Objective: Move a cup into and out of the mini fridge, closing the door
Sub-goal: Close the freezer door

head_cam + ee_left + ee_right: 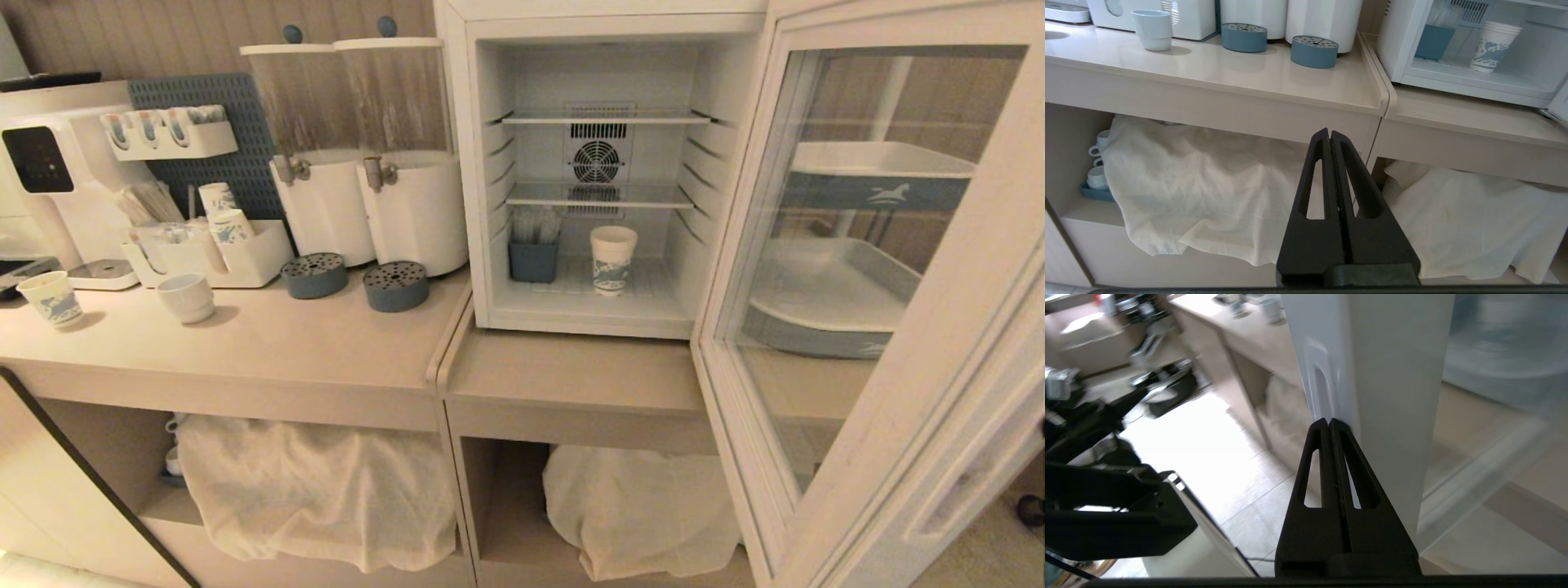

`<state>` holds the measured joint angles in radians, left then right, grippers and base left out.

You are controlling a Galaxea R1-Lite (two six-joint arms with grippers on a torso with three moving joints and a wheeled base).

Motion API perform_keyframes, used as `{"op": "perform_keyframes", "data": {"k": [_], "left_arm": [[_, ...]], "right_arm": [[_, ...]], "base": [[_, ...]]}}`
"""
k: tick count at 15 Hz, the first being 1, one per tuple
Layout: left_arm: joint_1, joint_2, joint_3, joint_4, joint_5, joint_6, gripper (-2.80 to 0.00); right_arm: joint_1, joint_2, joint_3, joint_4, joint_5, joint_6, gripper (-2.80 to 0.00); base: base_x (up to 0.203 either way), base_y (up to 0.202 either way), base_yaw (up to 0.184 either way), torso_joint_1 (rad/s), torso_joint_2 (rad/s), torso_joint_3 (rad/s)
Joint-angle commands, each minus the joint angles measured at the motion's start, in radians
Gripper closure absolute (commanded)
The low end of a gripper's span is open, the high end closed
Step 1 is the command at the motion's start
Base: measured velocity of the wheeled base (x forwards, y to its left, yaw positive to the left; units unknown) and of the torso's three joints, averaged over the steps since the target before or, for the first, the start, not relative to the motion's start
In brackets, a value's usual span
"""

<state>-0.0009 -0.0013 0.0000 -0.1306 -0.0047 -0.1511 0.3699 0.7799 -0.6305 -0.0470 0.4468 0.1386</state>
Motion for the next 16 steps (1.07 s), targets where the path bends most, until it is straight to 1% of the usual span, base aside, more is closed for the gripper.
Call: {"op": "perform_keyframes", "data": {"k": [1,2,5,6,7,9,11,12,14,15,16], "left_arm": [[0.001,-0.003,0.040,-0.001,0.000,-0.002,0.00],[0.001,-0.003,0.040,0.000,-0.001,-0.001,0.00],[0.000,-0.003,0.040,-0.001,-0.001,-0.001,0.00],[0.001,-0.003,0.040,0.000,-0.001,-0.001,0.00],[0.001,-0.003,0.040,0.000,-0.001,-0.001,0.00],[0.000,-0.003,0.040,0.000,-0.001,-0.001,0.00],[0.001,-0.003,0.040,-0.001,-0.001,-0.001,0.00],[0.000,-0.003,0.040,0.000,-0.001,-0.002,0.00],[0.001,-0.003,0.040,0.000,0.000,-0.001,0.00],[0.000,-0.003,0.040,-0.001,-0.001,-0.002,0.00],[-0.001,-0.003,0.040,0.000,0.000,-0.002,0.00]], "right_arm": [[-0.077,0.071,0.027,-0.031,0.071,0.000,0.00],[-0.153,0.083,0.034,-0.052,0.136,0.000,0.00],[-0.415,0.128,0.032,-0.095,0.405,-0.001,0.00],[-0.464,0.172,0.020,-0.105,0.484,-0.001,0.00],[-0.476,0.234,0.002,-0.115,0.507,-0.001,0.00],[-0.468,0.357,-0.046,-0.148,0.515,0.004,0.00],[-0.419,0.468,-0.106,-0.185,0.470,0.008,0.00],[-0.386,0.499,-0.129,-0.206,0.439,0.007,0.00],[-0.303,0.557,-0.147,-0.265,0.414,0.010,0.00],[-0.249,0.580,-0.160,-0.284,0.375,0.011,0.00],[-0.196,0.601,-0.171,-0.296,0.310,0.012,0.00]], "base": [[0.000,0.000,0.000,0.000,0.00,0.000],[0.000,0.000,0.000,0.000,0.00,0.000],[0.000,0.000,0.000,0.000,0.00,0.000],[0.000,0.000,0.000,0.000,0.00,0.000],[0.000,0.000,0.000,0.000,0.00,0.000],[0.000,0.000,0.000,0.000,0.00,0.000],[0.000,0.000,0.000,0.000,0.00,0.000],[0.000,0.000,0.000,0.000,0.00,0.000],[0.000,0.000,0.000,0.000,0.00,0.000],[0.000,0.000,0.000,0.000,0.00,0.000],[0.000,0.000,0.000,0.000,0.00,0.000]]}}
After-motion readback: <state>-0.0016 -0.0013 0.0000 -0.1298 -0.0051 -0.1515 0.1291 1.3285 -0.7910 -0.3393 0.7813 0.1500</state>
